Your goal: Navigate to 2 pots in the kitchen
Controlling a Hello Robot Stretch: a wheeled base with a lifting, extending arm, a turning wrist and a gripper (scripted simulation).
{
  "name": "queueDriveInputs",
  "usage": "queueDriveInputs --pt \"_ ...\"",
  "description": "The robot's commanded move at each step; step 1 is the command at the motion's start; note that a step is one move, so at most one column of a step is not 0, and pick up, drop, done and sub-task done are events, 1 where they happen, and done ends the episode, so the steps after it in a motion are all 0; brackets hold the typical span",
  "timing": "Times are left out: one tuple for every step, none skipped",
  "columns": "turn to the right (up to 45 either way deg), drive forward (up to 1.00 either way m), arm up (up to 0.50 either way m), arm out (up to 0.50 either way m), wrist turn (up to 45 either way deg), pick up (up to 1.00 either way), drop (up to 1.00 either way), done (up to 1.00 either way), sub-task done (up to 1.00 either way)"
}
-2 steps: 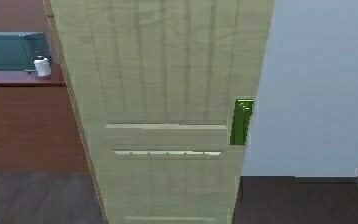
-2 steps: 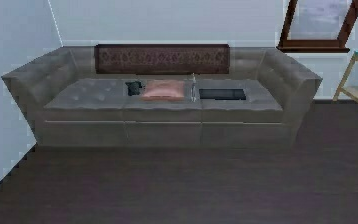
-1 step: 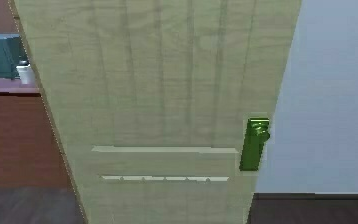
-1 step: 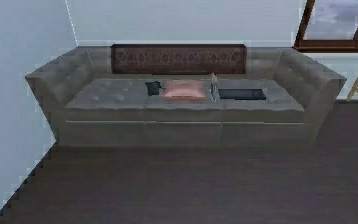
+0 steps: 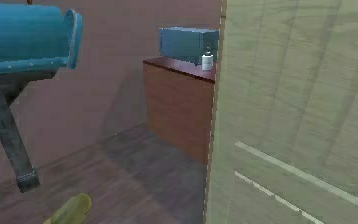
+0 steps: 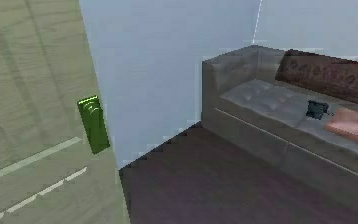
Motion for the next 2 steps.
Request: queueDriveInputs --pt "-6.0 0.0 0.0 0.0 0.0 0.0 0.0 0.0 0.0" --pt "0.0 0.75 0.0 0.0 0.0 0.0 0.0 0.0 0.0"
